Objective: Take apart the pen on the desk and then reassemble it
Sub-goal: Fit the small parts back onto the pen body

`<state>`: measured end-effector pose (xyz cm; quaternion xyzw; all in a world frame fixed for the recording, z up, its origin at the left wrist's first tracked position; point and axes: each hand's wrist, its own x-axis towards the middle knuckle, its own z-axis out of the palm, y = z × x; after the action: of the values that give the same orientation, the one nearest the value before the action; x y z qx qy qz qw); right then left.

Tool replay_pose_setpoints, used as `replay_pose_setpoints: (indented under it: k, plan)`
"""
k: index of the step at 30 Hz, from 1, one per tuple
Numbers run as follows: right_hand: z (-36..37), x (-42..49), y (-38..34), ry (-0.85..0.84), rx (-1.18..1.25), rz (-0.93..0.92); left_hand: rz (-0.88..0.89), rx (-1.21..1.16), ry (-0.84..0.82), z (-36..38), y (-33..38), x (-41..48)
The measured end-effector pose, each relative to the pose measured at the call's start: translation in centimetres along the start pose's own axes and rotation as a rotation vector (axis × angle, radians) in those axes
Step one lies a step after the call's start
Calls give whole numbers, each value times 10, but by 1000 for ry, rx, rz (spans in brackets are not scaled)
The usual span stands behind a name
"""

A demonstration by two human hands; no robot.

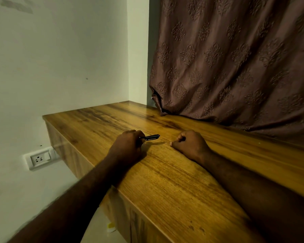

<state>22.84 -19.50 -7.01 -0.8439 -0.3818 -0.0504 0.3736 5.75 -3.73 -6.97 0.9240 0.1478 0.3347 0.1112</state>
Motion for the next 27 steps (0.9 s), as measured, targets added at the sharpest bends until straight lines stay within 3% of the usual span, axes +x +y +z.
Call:
replay_pose_setpoints:
  k: [17,22,27]
  plan:
    - [3,3,1,11,-105,-71,-10,4,-43,-2,3,-1]
    - [2,3,6,-8,-49,-65,-10,5,-33,-3,5,-2]
    - [-4,-1,6,7,154,-48,-13,5,-39,-3,5,-1]
